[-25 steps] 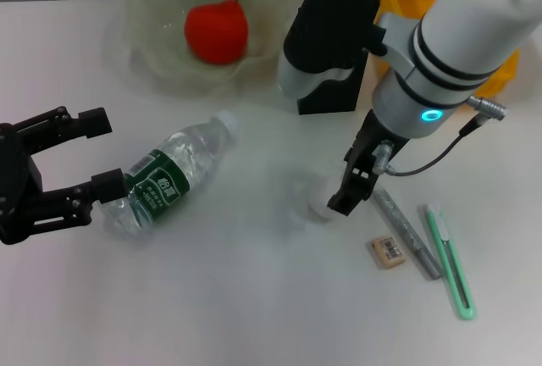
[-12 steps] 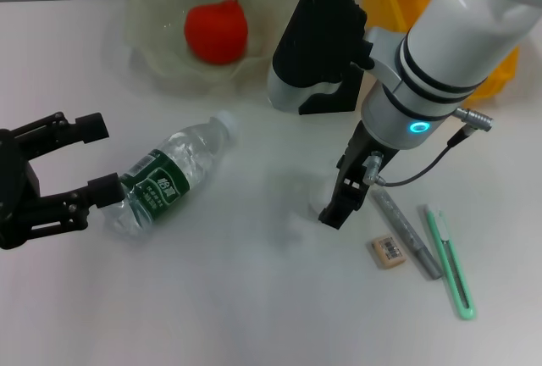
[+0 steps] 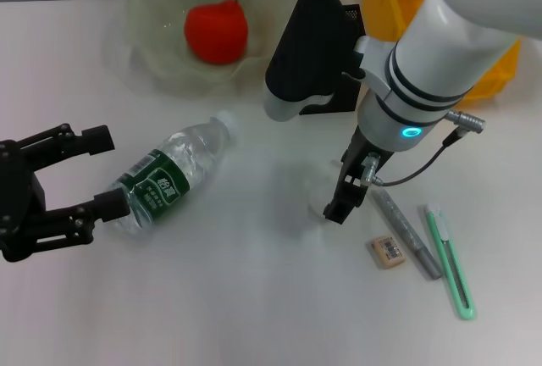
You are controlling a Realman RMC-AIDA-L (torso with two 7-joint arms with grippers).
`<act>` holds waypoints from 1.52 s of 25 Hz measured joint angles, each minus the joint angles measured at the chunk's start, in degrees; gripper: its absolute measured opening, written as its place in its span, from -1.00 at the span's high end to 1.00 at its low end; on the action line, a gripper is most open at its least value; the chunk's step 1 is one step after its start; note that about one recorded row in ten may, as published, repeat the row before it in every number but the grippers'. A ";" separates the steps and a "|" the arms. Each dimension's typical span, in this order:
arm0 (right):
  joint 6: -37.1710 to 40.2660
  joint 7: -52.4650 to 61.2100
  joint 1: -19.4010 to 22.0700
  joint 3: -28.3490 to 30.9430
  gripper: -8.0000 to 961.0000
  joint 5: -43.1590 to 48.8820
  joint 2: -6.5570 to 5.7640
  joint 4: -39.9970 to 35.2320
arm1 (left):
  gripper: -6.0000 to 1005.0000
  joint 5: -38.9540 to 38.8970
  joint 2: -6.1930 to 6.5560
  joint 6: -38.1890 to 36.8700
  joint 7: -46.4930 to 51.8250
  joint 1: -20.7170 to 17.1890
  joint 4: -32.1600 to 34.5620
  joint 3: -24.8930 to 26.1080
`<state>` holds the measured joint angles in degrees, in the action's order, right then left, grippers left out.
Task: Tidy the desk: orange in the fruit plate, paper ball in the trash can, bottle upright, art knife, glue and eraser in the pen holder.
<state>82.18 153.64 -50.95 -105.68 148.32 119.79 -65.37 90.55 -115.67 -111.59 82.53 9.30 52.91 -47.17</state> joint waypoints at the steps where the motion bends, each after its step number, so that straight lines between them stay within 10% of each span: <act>1: -0.24 0.00 -0.23 -0.16 -0.70 -0.10 0.01 0.63 | -0.61 0.06 -0.02 -0.01 0.00 0.06 0.00 0.00; 22: -4.89 -1.38 -2.63 -2.22 -0.63 -3.13 0.09 6.57 | -0.58 0.16 0.09 0.09 0.00 0.45 -1.16 0.16; 27: -2.93 -1.44 -1.91 -1.11 -0.27 -2.67 -0.16 4.09 | -0.57 0.16 0.15 0.18 -0.05 0.47 -1.29 0.15; 38: 15.66 -2.26 5.96 20.67 -0.17 14.44 -0.61 -21.70 | -0.56 0.19 0.29 0.78 -0.89 -0.31 -1.65 0.28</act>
<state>97.84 151.38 -44.99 -85.02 162.76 119.18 -87.07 90.74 -115.37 -110.81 81.64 8.99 51.26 -46.89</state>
